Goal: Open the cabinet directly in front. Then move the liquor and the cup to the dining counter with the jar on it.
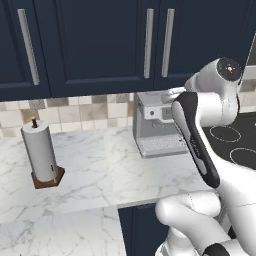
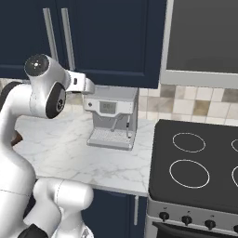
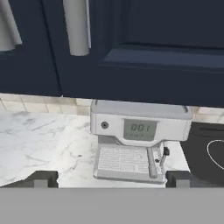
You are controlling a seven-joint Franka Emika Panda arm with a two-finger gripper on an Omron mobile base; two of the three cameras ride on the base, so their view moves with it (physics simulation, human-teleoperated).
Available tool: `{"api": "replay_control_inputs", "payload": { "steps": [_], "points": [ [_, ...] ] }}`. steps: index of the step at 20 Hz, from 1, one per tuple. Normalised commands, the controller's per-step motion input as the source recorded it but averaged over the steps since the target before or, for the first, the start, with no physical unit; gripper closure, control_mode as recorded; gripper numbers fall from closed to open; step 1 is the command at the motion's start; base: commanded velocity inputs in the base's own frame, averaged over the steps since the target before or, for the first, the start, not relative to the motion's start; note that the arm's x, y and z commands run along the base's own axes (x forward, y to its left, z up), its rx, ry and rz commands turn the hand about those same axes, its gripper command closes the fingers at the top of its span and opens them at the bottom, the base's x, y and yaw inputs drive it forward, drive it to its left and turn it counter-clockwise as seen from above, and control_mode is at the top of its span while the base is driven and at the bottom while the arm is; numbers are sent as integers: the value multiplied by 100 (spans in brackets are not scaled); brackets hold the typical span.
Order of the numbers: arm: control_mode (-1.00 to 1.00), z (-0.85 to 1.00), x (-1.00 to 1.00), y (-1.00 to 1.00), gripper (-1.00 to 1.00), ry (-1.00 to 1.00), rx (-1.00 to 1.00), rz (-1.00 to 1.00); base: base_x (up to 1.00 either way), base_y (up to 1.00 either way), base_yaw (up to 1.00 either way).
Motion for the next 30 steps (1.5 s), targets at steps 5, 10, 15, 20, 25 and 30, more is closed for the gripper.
{"api": "replay_control_inputs", "payload": {
  "steps": [5, 10, 15, 20, 25, 30],
  "points": [
    [-100, 57, -41, 0, -100, -62, 0, 0, 0, 0, 0],
    [-100, 59, -37, 0, -100, -60, 0, 0, 0, 0, 0],
    [-100, 32, -28, 0, -100, -52, 0, 0, 0, 0, 0],
    [-100, 4, -3, 0, -100, -9, 0, 0, 0, 0, 0],
    [-100, 40, 8, 27, -100, -8, 0, 0, 0, 0, 0],
    [-100, 22, 41, 10, -100, -3, 0, 0, 0, 0, 0]
  ]
}}
